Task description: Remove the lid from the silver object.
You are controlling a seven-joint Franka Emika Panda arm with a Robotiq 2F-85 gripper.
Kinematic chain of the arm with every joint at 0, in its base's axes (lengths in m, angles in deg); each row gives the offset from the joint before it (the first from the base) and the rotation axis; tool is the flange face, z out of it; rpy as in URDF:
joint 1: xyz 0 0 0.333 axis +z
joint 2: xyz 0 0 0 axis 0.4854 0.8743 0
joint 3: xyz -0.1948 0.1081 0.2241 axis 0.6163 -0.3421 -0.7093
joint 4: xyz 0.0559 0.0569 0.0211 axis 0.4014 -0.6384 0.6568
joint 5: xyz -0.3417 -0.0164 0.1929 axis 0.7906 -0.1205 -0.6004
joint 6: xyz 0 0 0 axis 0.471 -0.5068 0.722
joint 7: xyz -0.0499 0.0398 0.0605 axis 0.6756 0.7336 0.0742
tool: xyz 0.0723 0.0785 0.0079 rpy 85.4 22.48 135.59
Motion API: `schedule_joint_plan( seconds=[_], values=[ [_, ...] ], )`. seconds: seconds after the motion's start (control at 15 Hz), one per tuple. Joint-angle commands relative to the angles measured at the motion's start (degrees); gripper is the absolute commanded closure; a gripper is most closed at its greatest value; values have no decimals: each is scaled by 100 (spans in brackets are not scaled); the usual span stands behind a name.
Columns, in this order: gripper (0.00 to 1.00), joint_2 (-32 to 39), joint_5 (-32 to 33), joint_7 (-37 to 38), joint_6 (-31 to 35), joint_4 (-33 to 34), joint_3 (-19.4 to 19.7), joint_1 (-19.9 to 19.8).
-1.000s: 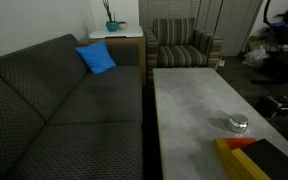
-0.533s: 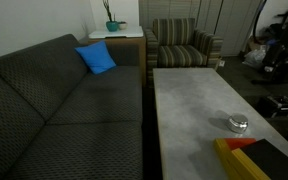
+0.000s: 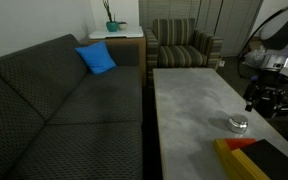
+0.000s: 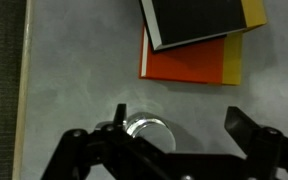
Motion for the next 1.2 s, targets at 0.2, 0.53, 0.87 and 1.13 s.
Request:
schedule_joint_plan(
  seconds=[0.2, 0.53, 0.87, 1.13],
  values=[
    [0, 1311, 263, 390, -1189, 2053, -82, -44],
    [0, 1443, 86, 266, -1465, 2238, -1, 32],
    [0, 1294, 176, 823, -1332, 2057, 200, 320],
    [0, 1471, 143, 1510, -1486, 2315, 335, 580]
  ],
)
